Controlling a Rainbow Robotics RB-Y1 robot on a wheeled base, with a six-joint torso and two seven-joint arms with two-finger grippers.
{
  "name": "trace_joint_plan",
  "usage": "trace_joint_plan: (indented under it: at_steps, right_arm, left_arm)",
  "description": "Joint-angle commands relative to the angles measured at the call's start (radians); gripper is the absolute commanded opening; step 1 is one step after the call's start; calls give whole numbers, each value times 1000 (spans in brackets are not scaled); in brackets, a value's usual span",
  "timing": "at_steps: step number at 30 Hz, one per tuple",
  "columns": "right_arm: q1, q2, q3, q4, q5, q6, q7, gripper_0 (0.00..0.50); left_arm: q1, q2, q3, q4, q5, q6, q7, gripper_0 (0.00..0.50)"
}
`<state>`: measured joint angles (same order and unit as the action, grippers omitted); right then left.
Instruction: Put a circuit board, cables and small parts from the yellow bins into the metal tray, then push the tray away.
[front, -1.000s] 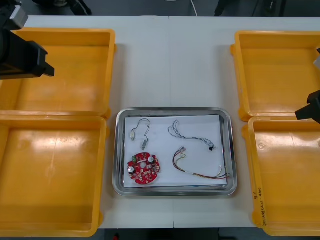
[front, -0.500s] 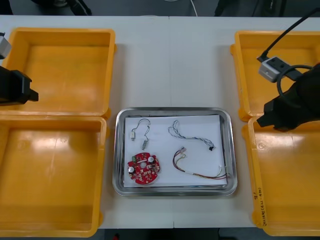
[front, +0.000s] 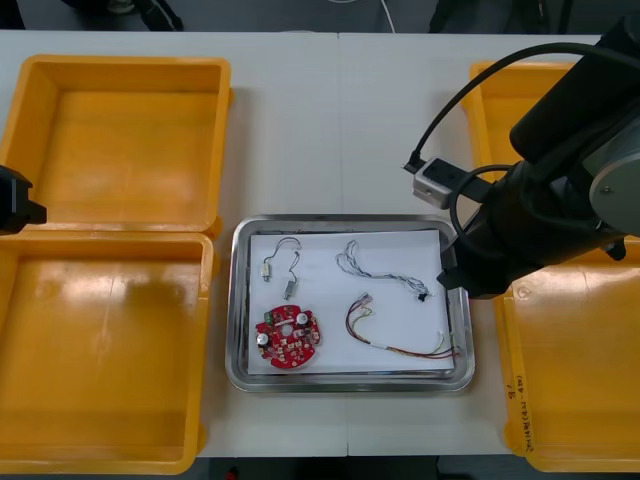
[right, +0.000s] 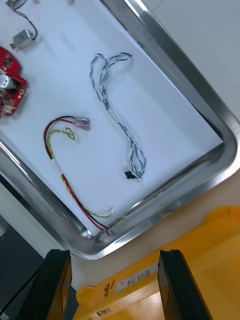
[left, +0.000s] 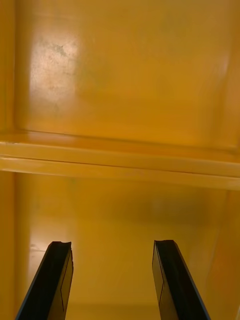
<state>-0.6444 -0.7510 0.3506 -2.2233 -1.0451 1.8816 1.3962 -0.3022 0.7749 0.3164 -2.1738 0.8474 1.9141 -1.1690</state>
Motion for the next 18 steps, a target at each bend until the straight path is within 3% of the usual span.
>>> trace_joint_plan:
  at_steps: [1,8,10,18]
  right_arm:
    - [-83,30,96,-35,16,-9,27,500]
    - [-107,71,176,-38,42,-9,61,500]
    - [-118,84,220,-38,71,-9,70,500]
    - [-146,98,366,-38,151,-65,99,500]
  left_arm:
    - [44,40,38,-37,4,6,-113,461]
    - [61,27,43,-37,25,6,-117,470]
    - [63,18,43,-37,33,6,-118,500]
    - [66,14,39,-50,58,6,-117,500]
